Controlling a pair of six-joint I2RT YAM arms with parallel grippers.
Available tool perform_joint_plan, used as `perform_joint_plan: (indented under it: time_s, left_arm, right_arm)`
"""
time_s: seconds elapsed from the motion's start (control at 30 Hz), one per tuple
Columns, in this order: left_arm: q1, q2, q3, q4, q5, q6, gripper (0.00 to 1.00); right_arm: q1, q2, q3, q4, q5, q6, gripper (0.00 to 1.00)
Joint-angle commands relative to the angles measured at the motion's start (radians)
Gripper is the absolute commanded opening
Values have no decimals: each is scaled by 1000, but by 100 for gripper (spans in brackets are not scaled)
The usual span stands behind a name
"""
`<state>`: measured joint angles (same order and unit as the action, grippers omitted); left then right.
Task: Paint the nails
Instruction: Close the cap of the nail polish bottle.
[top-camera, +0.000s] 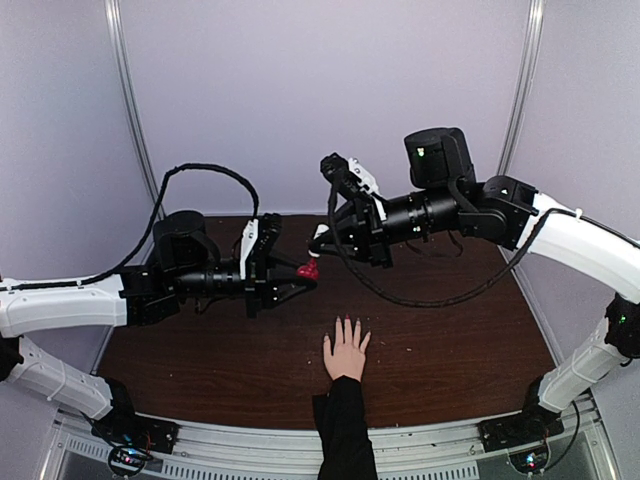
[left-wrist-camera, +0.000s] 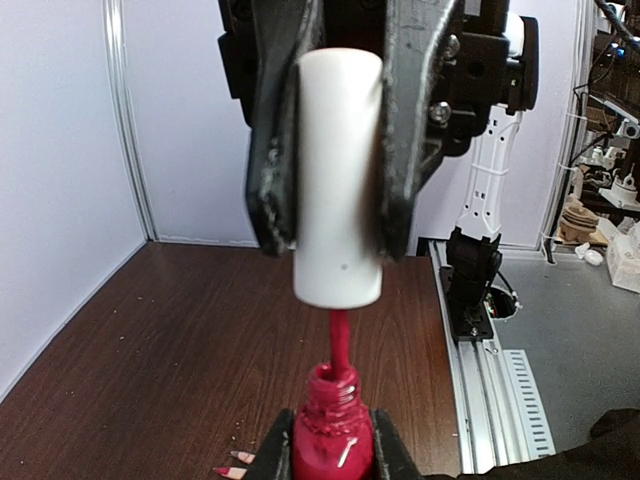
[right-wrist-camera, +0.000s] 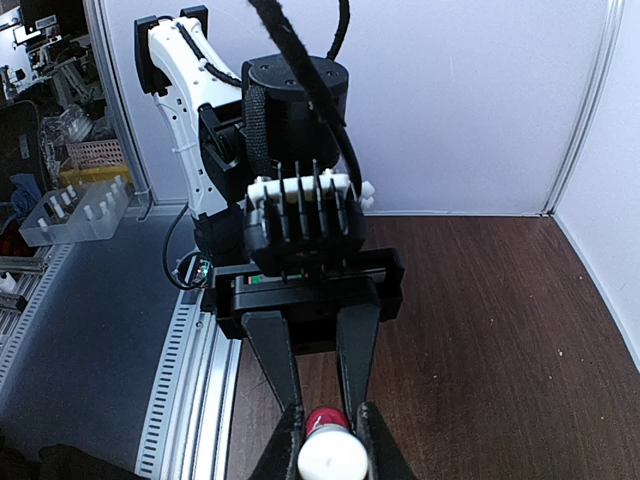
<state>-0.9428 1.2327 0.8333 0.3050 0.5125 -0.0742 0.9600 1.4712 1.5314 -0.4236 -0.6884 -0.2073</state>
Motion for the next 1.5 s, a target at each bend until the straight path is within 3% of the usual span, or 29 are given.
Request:
perform_joint_plan:
  time_s: [0.0, 1.03, 1.47]
  left_arm:
    - [-4, -45, -7, 121, -13, -7, 0]
    - [-4, -45, 15, 190, -44, -12, 0]
    - [-5, -15, 33, 173, -346, 16, 0]
  right_arm:
    - [10, 8, 4, -35, 27, -12, 0]
    - [23, 62, -16, 47, 8, 77, 0]
    - [25, 146, -13, 137, 231, 323, 1]
